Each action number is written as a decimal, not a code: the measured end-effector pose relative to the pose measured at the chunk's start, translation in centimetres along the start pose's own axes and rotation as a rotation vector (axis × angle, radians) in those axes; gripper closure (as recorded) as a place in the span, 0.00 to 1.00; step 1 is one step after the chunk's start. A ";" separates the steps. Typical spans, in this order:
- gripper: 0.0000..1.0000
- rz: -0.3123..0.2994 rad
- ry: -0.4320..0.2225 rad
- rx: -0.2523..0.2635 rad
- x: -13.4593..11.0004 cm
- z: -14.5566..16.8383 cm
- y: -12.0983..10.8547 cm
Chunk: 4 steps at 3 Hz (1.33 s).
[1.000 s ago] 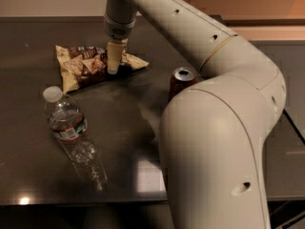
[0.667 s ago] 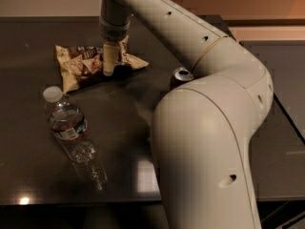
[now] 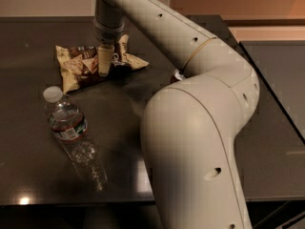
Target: Move brown chip bag near water bottle
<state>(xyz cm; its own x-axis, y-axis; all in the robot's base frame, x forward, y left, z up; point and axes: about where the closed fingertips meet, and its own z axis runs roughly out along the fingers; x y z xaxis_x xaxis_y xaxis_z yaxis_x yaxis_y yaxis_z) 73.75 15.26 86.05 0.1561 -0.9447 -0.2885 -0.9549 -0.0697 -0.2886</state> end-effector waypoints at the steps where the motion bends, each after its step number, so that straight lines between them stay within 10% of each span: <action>1: 0.41 -0.007 0.000 -0.006 -0.3 -0.1 0.3; 4: 1.00 -0.047 -0.016 0.021 -2.3 -3.2 3.6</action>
Offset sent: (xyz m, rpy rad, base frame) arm -0.0249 0.0002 0.0180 0.0051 -0.0143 0.0153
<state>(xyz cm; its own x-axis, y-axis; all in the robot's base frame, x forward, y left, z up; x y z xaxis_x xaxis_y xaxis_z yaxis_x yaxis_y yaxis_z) 69.17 16.13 88.62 0.2052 -0.9353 -0.2883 -0.9409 -0.1074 -0.3212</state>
